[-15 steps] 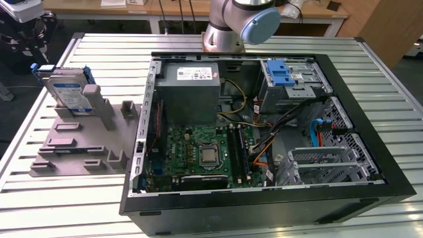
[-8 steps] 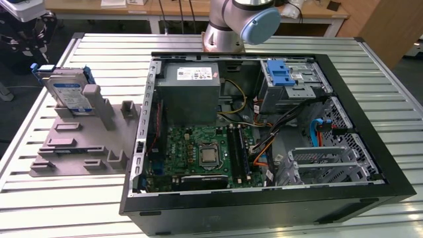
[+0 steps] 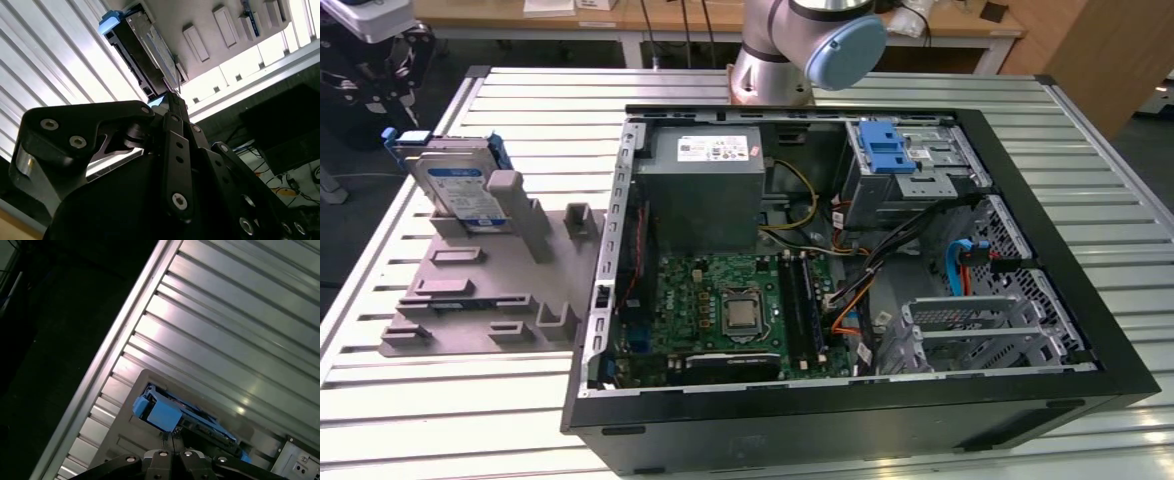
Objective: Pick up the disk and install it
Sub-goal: 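Pick up the disk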
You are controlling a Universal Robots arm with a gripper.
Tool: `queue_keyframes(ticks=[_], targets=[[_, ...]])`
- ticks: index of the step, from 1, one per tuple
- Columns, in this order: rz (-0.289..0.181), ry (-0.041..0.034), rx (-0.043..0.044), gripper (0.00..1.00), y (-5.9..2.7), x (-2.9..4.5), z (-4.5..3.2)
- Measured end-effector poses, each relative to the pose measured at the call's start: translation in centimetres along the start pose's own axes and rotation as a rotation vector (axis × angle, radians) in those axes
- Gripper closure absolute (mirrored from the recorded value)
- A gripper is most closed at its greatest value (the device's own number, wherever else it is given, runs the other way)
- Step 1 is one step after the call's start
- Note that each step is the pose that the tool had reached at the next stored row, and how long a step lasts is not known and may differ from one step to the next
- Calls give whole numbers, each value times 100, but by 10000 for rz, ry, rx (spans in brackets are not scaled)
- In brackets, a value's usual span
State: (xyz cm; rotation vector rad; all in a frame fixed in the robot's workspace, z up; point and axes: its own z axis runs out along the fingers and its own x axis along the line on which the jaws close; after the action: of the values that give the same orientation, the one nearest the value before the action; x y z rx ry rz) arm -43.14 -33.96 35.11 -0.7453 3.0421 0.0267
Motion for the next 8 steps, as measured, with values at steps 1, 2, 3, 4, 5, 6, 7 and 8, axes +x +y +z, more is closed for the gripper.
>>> queue_keyframes(ticks=[1,2,3,4,5,6,7,8], targets=[[-38,1,-1,89,0,0,0],[-76,1,-1,89,0,0,0],[-114,2,-2,89,0,0,0],[-153,2,-2,89,0,0,0],[-193,3,-3,89,0,0,0],[-233,4,-3,89,0,0,0],[-273,4,-4,89,0,0,0],[-319,5,-4,89,0,0,0]])
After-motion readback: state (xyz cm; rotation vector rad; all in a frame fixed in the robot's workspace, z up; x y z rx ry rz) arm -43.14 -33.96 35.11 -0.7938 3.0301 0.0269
